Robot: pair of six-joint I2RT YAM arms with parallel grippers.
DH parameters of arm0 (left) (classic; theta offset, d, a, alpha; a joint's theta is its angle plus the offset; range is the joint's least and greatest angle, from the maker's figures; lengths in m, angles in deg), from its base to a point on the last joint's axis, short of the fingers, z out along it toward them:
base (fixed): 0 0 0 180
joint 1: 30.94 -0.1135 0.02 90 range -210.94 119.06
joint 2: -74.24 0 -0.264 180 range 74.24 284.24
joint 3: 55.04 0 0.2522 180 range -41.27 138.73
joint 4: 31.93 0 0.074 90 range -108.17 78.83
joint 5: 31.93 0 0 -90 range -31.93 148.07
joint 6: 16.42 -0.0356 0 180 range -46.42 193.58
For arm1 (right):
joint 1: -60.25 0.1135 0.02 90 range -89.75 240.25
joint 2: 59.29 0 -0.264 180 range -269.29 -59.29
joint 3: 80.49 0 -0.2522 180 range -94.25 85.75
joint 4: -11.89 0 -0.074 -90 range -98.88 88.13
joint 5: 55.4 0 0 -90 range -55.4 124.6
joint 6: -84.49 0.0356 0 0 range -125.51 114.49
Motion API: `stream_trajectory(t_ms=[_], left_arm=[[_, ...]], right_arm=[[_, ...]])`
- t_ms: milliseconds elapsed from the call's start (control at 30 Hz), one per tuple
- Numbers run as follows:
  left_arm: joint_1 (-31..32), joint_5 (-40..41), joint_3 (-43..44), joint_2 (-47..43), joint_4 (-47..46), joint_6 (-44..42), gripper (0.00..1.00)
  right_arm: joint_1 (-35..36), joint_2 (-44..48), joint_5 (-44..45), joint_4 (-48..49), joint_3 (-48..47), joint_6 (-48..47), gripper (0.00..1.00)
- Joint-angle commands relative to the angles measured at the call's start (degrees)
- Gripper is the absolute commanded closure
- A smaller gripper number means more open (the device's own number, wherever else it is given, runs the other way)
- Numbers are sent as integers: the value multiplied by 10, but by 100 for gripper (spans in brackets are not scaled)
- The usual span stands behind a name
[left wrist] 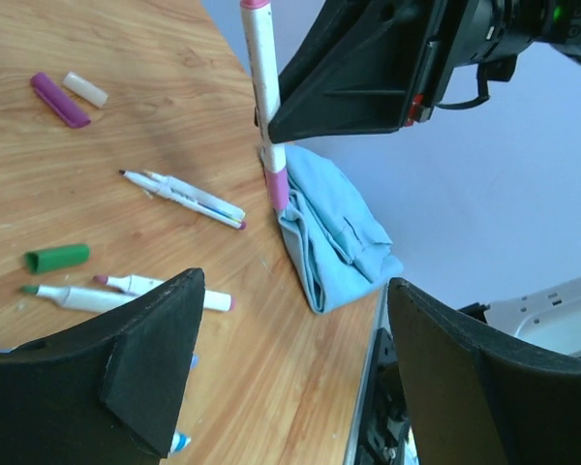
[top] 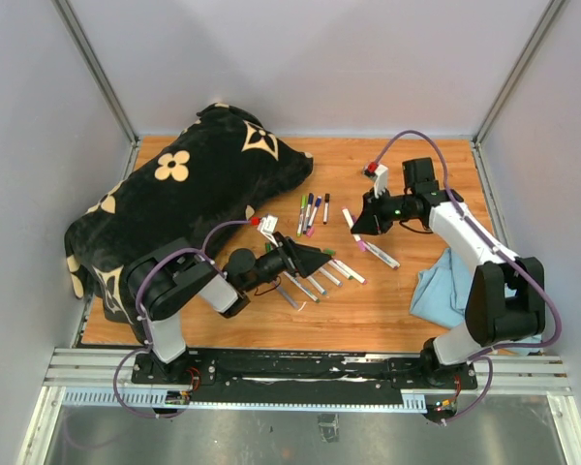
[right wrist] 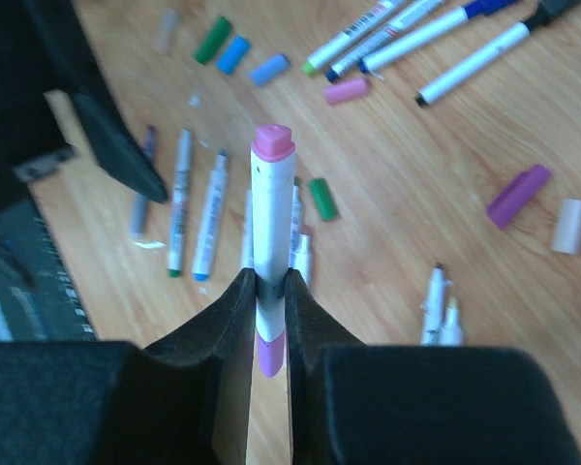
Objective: Open the pen caps
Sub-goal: Pick up the pen from the center of the board.
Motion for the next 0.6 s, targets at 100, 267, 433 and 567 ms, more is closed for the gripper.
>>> stream_trajectory(t_ms=[100, 267, 433, 567], left_arm=[[38, 59, 81, 49, -43, 10, 19], [59, 86, 137, 65, 24, 2, 19], [60, 97, 162, 87, 51, 17, 23], [64, 90, 173, 90, 62, 18, 31]], right_arm=[[-48, 19, -224, 136, 57, 181, 99], [-59, 24, -262, 196, 79, 239, 99], [-61, 29, -274, 216, 87, 260, 99], [-61, 32, -277, 225, 90, 267, 99]])
